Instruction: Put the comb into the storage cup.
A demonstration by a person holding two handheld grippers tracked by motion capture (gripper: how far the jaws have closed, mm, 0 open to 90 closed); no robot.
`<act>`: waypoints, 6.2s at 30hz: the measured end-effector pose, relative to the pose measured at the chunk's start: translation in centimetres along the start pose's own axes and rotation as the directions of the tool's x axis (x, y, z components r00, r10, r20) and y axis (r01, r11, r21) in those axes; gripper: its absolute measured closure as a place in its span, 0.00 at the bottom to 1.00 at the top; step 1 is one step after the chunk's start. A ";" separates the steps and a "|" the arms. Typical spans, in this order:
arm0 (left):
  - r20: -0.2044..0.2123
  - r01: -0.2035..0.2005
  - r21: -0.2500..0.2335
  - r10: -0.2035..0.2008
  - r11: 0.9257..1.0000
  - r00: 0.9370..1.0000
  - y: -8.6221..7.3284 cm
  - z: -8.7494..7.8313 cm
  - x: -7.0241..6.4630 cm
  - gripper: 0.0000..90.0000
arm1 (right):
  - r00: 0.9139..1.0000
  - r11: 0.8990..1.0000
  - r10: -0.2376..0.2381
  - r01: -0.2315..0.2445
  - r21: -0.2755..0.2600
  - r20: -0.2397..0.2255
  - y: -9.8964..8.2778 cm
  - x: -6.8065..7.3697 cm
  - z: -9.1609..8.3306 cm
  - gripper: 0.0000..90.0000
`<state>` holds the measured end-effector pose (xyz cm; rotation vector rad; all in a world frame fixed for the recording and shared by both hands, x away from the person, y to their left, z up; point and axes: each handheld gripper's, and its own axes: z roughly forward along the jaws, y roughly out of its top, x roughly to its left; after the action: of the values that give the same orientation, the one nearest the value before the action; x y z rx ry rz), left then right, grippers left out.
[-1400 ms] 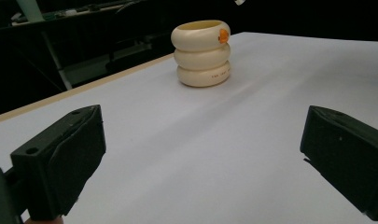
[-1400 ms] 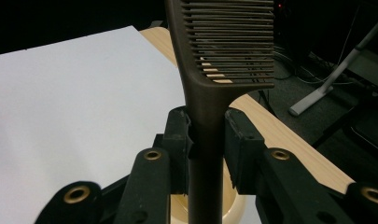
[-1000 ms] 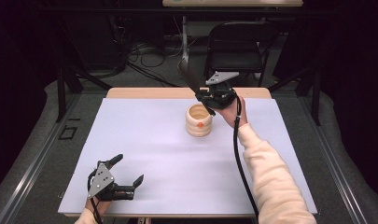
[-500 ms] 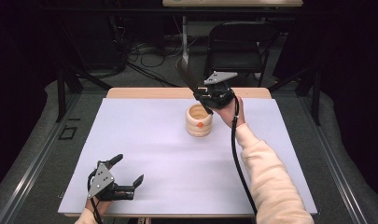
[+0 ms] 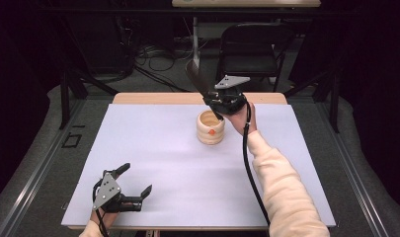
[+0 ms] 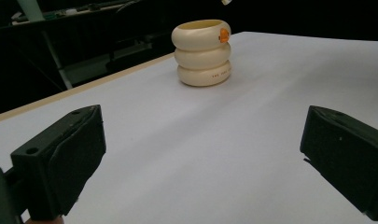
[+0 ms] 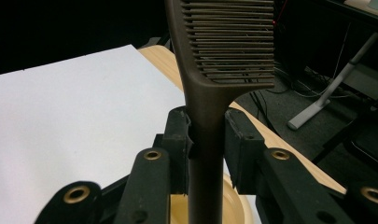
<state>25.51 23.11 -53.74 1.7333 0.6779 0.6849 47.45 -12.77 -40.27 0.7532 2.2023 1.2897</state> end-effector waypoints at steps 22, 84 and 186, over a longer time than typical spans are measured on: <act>0.001 0.000 -0.002 0.000 1.000 1.000 0.0 0.0 0.0 0.00 | 1.000 0.998 0.014 -0.014 -0.055 0.012 -0.1 0.1 0.7 0.80; 0.003 -0.001 -0.006 0.001 1.000 1.000 0.0 0.0 0.0 0.00 | 1.000 0.999 0.022 -0.022 -0.030 -0.011 -1.8 0.2 2.7 0.80; 0.000 0.004 -0.008 -0.004 1.000 1.000 0.0 -0.1 0.1 0.00 | 0.998 0.998 0.021 -0.019 0.053 -0.053 -4.6 0.1 4.3 0.80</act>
<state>25.49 23.20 -53.71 1.7244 0.6781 0.6841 49.17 -11.86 -46.26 0.7713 2.2846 1.2794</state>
